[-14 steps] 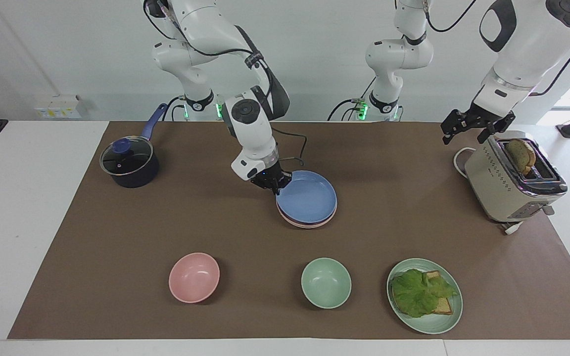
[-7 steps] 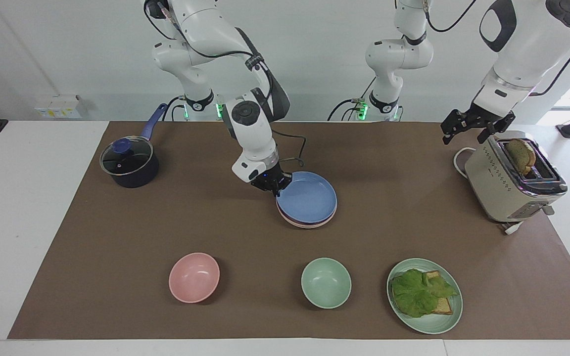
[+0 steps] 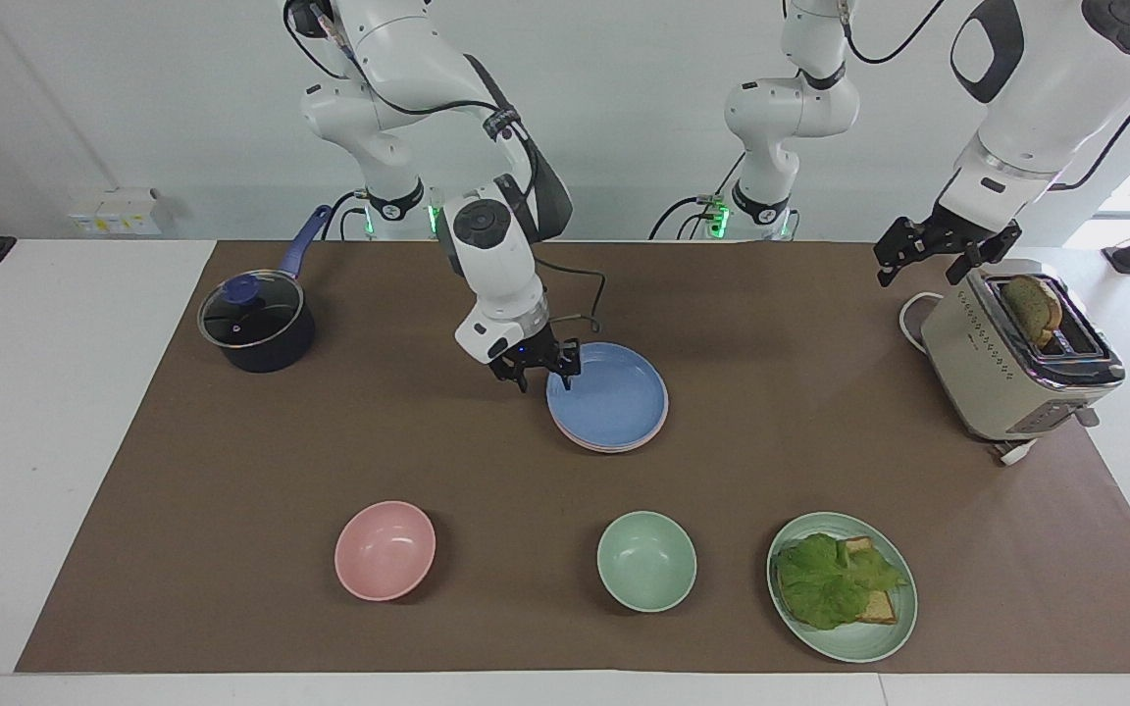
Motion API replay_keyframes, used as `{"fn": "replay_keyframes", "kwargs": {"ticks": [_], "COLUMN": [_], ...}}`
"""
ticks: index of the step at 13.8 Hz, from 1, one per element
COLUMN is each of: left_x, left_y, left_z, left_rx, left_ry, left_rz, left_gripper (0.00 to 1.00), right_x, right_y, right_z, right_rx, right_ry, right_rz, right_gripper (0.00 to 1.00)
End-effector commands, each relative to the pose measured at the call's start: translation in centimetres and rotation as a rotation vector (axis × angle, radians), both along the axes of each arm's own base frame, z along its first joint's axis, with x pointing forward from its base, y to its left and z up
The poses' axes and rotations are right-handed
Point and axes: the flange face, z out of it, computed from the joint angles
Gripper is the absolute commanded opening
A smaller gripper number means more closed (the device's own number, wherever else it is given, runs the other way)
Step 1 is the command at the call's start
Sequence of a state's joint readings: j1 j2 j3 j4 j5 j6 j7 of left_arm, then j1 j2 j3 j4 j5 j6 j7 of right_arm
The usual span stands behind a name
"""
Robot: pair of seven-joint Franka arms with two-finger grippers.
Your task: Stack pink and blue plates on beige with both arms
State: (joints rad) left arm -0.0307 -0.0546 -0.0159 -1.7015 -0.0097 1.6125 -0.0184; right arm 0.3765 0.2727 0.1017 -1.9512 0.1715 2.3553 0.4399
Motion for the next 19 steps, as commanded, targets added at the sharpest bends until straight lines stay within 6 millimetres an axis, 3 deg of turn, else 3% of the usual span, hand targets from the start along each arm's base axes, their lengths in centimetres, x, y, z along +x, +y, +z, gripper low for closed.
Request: {"fn": "replay_keyframes", "kwargs": {"ticks": [1, 4, 8, 12, 15, 19], "left_x": [-0.4, -0.4, -0.4, -0.4, -0.4, -0.4], "left_y": [0.4, 0.4, 0.4, 0.4, 0.4, 0.4], "left_z": [0.7, 0.7, 0.7, 0.7, 0.7, 0.7], "left_rx": [0.013, 0.013, 0.013, 0.013, 0.013, 0.013], "left_ry": [0.0, 0.0, 0.0, 0.0, 0.0, 0.0], "left_rz": [0.001, 0.001, 0.001, 0.001, 0.001, 0.001], "left_gripper": [1.0, 1.0, 1.0, 1.0, 1.0, 1.0], "right_x": [1.7, 2.6, 3.0, 1.2, -0.2, -0.6], "right_y": [-4.2, -9.2, -12.4, -13.8, -15.9, -19.2], "right_z": [4.1, 7.8, 12.9, 18.5, 22.6, 27.3], "right_rx": [-0.03, -0.09, -0.118, -0.129, -0.133, -0.142], "right_ry": [-0.022, -0.064, -0.056, -0.07, -0.078, -0.056], "right_rz": [-0.008, -0.039, -0.082, -0.101, -0.129, -0.175], "right_gripper": [1.0, 1.0, 1.0, 1.0, 1.0, 1.0]}}
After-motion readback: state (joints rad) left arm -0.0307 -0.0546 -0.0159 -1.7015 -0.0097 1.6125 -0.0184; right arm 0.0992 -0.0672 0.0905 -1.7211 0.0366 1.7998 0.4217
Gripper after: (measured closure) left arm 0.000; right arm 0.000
